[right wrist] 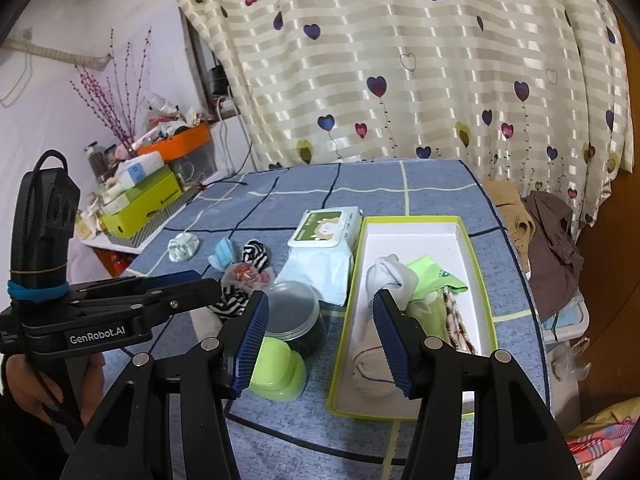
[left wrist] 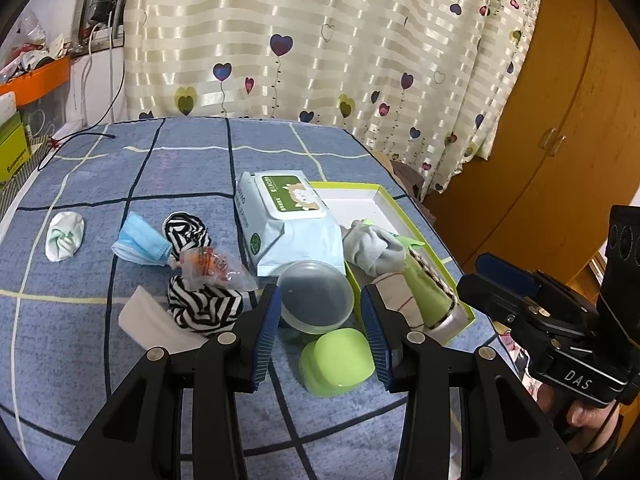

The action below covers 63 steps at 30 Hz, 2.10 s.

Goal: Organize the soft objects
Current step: 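Withdraw both open tools from the box toward the striped sock and snack bag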

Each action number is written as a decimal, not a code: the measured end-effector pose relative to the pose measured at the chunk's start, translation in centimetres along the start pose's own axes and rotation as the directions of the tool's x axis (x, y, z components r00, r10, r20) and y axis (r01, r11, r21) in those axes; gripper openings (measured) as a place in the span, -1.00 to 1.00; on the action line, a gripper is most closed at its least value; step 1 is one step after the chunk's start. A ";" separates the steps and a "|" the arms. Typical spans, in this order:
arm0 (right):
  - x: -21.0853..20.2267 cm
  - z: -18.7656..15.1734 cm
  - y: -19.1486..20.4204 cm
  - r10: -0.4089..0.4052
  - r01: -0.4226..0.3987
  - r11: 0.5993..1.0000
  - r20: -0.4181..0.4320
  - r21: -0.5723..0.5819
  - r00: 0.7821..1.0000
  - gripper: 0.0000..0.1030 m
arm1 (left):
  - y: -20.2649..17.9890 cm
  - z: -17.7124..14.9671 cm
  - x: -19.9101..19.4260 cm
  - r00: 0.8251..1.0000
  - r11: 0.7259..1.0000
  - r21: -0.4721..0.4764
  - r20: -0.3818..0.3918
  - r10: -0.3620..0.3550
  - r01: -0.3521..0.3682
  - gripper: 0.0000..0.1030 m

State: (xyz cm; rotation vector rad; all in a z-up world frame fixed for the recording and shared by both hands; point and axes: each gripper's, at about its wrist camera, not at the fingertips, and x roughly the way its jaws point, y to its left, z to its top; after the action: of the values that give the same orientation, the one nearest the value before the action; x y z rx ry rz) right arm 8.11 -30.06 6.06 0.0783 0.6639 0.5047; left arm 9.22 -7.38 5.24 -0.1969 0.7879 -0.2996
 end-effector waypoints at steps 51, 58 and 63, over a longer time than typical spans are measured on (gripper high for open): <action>8.4 1.6 10.0 0.134 -0.151 0.979 -0.125 -0.140 0.983 0.05 | 12.4 -1.9 -1.4 0.993 0.977 -0.179 0.001 0.122 -0.119 -0.17; 10.7 2.1 11.6 0.118 -0.145 0.974 -0.158 -0.172 0.980 0.04 | 14.1 -2.0 -1.1 0.992 0.972 -0.202 -0.003 0.125 -0.123 -0.17; 13.2 2.6 12.4 0.091 -0.127 0.974 -0.192 -0.189 0.977 -0.07 | 15.8 -2.1 -1.0 0.991 0.965 -0.227 -0.002 0.133 -0.130 -0.17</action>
State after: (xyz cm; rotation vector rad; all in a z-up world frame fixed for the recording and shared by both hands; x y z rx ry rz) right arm 13.27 -12.74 3.40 -0.1232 0.7874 0.6885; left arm 10.04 7.64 -0.02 -0.3594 0.8179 -0.0822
